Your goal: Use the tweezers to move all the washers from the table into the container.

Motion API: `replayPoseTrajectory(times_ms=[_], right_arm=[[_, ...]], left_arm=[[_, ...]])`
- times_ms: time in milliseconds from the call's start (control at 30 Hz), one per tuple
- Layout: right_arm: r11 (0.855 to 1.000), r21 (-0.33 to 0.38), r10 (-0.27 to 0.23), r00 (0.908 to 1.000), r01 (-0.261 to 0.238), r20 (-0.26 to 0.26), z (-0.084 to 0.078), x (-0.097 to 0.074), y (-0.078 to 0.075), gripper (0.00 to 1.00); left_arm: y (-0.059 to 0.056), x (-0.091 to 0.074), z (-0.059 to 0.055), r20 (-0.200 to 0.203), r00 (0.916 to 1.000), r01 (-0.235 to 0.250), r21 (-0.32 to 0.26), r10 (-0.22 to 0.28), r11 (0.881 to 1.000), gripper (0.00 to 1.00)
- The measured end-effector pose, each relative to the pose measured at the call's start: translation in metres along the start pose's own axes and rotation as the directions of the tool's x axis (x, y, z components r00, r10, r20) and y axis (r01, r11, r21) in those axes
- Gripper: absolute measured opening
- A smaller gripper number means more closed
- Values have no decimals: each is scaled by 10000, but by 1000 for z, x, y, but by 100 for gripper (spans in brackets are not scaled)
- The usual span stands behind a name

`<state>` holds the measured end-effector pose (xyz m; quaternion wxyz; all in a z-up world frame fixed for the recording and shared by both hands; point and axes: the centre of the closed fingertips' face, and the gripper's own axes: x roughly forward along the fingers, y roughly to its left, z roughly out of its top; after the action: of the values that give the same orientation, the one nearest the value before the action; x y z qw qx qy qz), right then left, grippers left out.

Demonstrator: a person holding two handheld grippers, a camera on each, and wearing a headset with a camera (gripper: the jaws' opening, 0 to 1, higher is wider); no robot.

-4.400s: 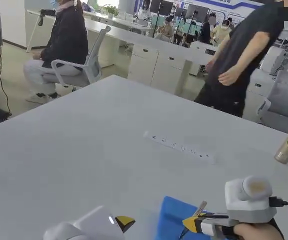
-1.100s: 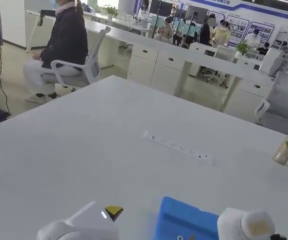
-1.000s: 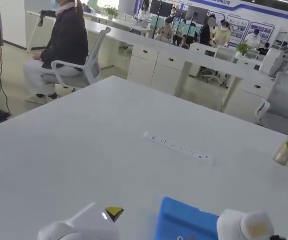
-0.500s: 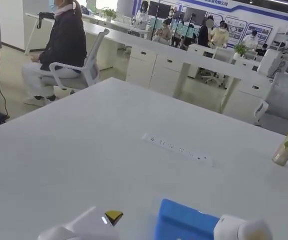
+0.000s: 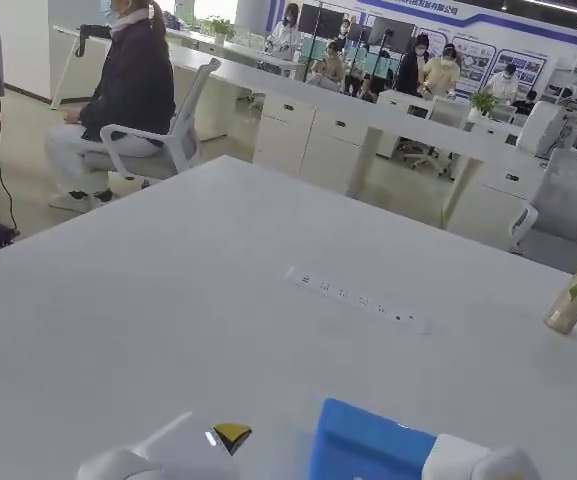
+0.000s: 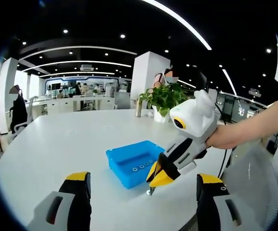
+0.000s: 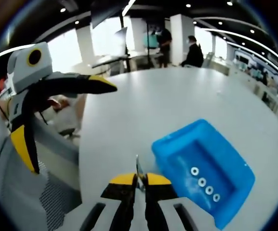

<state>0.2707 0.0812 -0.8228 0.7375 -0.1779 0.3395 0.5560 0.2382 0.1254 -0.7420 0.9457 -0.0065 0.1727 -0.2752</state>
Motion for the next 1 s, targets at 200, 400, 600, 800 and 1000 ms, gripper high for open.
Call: replayPoseTrajectory(times_ms=[200,400,600,800,1000], right_arm=[[9994,359,-12,9997,3,252,3,-7,0,3],[9993,382,-48,9986,28,519,15,-18,-2,3],[9995,320,-107,9965,81,833,34,-33,3,3],[9998,177,-59,9944,41,1059,49,-42,9,3],[9998,153,-158,9920,140,1253,57,-46,-2,3]], left_arm=[[0,0,0,27,10000,26,-46,-26,10000,91],[-1,0,1,26,10000,46,19,-46,10000,91],[-1,0,0,23,10000,9,24,-9,10000,91],[0,1,1,41,10000,0,21,0,10000,91],[1,1,0,30,10000,-5,36,5,10000,91]])
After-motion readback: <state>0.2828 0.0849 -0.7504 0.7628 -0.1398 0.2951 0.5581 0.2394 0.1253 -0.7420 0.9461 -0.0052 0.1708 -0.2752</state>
